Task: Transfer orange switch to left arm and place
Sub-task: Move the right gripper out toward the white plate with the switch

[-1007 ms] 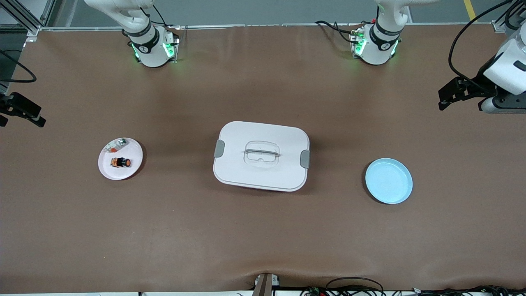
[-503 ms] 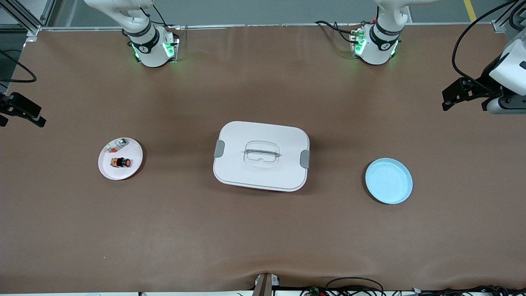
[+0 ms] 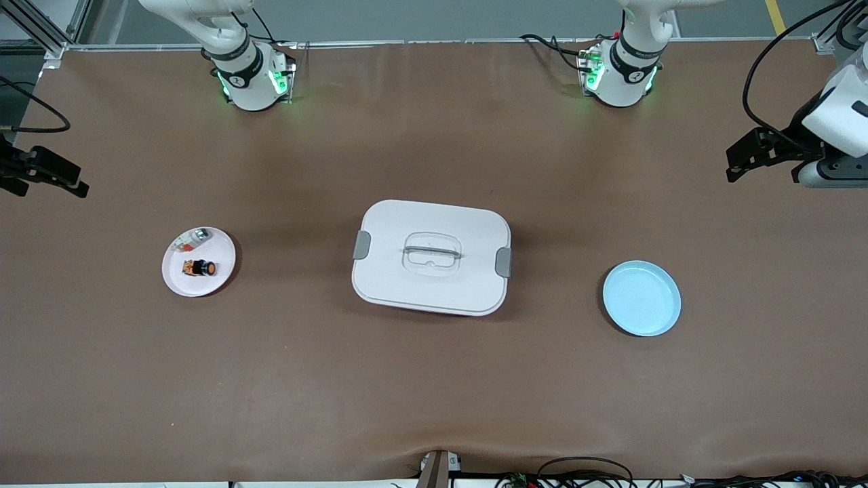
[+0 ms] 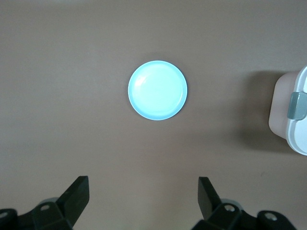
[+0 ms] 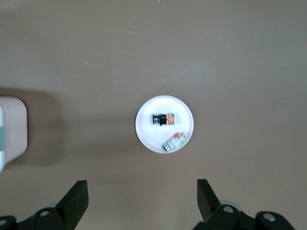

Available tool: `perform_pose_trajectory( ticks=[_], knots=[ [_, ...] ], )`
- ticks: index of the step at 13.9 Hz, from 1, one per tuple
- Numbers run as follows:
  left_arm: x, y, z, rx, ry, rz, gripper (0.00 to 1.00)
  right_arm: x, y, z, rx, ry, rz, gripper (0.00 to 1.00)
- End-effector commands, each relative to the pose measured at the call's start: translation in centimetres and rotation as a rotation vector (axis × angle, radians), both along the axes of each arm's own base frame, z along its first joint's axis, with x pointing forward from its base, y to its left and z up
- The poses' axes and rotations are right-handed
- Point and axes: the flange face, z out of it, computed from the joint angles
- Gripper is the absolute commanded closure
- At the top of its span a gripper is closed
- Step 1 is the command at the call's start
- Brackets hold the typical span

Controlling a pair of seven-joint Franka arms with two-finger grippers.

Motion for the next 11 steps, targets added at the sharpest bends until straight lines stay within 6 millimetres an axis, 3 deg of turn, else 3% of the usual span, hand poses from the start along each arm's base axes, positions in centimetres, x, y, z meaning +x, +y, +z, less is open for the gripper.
perform_pose_trajectory(
  ticks=[1,5,8,11],
  knots=[
    [0.1,-0.3,0.1,-0.002,0.005,-0.005,0.0,1.0,-0.2,-2.2,-0.001,0.063,-0.011,0.0],
    [0.1,-0.2,0.1,-0.002,0.008,-0.002,0.0,2.2,-1.2,-9.9,0.003,0.135,-0.025,0.0],
    [0.2,0.0,-0.1,-0.003,0.011,0.001,0.0,2.1,-1.5,-14.0,0.007,0.134,0.066,0.0],
    [0.1,0.1,0.1,-0.003,0.008,0.001,0.0,1.2,-2.3,-20.0,0.005,0.092,0.095,0.0]
  ],
)
